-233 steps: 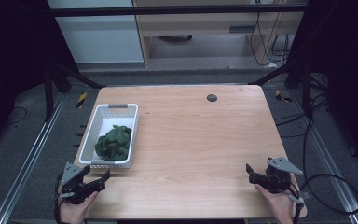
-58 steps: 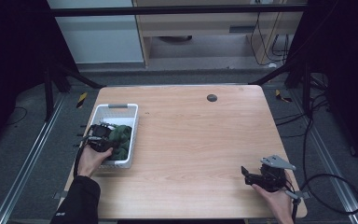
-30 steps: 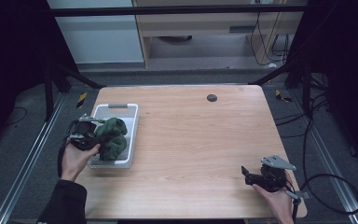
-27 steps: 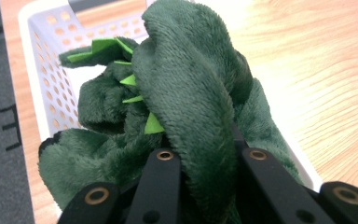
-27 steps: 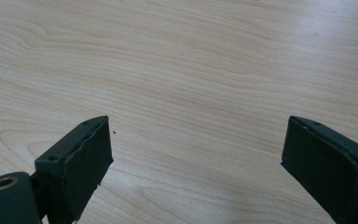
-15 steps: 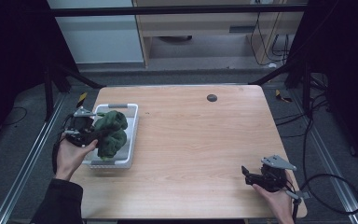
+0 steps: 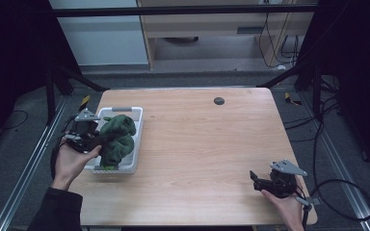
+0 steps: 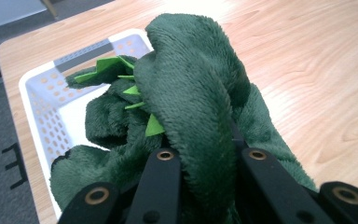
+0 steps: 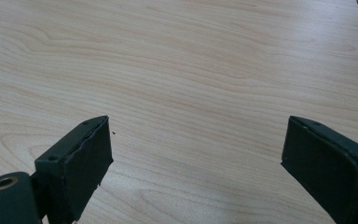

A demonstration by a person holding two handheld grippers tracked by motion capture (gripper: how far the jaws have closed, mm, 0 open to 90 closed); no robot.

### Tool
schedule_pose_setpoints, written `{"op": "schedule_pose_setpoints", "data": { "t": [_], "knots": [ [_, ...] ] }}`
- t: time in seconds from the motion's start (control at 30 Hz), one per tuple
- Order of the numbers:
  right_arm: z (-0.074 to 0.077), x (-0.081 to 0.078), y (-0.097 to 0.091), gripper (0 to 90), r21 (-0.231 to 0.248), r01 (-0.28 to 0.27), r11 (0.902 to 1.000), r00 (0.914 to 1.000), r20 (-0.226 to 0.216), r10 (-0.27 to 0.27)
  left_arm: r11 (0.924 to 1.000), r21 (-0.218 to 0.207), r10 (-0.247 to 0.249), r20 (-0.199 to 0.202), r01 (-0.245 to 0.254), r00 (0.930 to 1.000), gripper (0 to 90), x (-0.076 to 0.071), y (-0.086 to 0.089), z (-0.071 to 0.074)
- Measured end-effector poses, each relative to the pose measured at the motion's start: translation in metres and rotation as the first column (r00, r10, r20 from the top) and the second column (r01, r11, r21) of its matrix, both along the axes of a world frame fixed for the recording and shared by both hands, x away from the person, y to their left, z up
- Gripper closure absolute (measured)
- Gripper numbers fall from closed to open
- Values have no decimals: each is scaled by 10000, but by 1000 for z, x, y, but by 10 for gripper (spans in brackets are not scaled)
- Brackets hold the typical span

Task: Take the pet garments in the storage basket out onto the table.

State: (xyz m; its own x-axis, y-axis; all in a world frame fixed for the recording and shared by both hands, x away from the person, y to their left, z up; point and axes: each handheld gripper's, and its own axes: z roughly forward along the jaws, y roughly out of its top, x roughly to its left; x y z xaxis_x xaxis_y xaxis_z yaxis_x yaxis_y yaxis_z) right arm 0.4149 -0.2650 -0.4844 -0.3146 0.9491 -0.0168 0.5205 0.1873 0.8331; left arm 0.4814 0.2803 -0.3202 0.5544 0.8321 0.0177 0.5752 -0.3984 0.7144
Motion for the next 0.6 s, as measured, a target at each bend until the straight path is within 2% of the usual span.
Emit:
{"op": "schedule_pose_setpoints", "data": {
  "t": [0.23,0.37,0.6],
  "knots": [
    [0,-1,0,83,17,2,10000,10000,8,-2,9984,288,-499,111,495,9987,826,-10,-11,9],
    [0,-1,0,83,60,14,10000,10000,-39,-14,9970,246,-734,133,730,9972,826,-15,-17,14],
    [0,0,1,83,-22,-27,10000,10000,22,27,9903,498,-1308,189,1297,9912,826,-23,-32,25]
  ]
}}
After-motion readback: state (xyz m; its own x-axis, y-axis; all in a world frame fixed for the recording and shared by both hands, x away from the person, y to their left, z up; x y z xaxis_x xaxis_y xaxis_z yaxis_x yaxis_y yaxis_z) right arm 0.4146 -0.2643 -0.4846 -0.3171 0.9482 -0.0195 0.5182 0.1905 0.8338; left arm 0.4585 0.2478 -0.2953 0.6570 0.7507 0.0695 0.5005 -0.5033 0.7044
